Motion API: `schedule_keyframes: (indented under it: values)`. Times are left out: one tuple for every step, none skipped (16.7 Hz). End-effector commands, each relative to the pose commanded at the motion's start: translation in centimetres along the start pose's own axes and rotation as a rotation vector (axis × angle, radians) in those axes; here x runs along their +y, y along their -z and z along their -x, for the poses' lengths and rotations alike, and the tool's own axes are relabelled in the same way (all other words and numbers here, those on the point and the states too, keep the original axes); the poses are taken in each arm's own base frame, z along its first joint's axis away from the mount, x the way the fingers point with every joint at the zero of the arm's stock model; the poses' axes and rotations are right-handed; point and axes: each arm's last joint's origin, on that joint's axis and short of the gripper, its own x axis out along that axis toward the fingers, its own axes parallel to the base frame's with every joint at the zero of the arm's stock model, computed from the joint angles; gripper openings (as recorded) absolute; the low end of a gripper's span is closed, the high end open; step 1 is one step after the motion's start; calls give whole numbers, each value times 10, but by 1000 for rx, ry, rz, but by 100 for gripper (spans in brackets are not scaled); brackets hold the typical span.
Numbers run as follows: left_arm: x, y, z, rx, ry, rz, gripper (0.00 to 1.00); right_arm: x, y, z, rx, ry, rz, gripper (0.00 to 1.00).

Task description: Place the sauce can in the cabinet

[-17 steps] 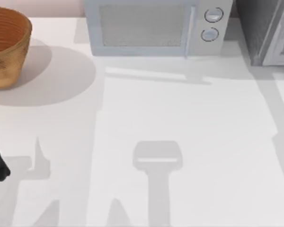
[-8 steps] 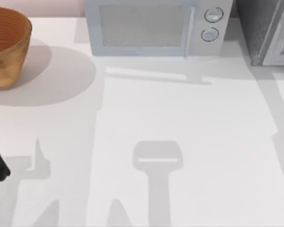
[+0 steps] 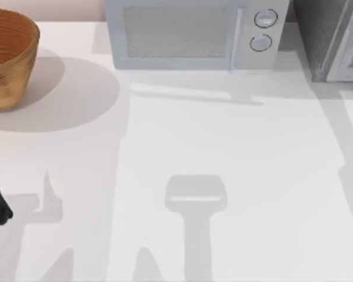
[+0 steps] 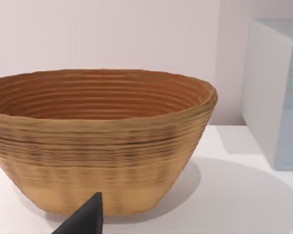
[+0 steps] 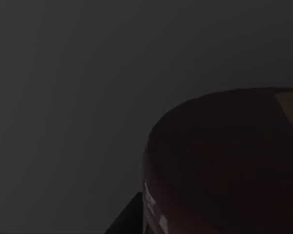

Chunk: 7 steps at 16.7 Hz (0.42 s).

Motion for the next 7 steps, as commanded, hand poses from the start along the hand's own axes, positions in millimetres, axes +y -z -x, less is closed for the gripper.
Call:
schedule_keyframes:
  values:
    - [0,0,0,0,0,0,100,0,0,0,0,0,0,98]
    - [0,0,0,0,0,0,100,0,0,0,0,0,0,100]
    - [0,0,0,0,0,0,100,0,0,0,0,0,0,100]
    - [0,0,0,0,0,0,100,0,0,0,0,0,0,100]
    - [0,0,0,0,0,0,100,0,0,0,0,0,0,100]
    - [0,0,0,0,0,0,100,0,0,0,0,0,0,100]
    - [0,0,0,0,0,0,100,0,0,0,0,0,0,100]
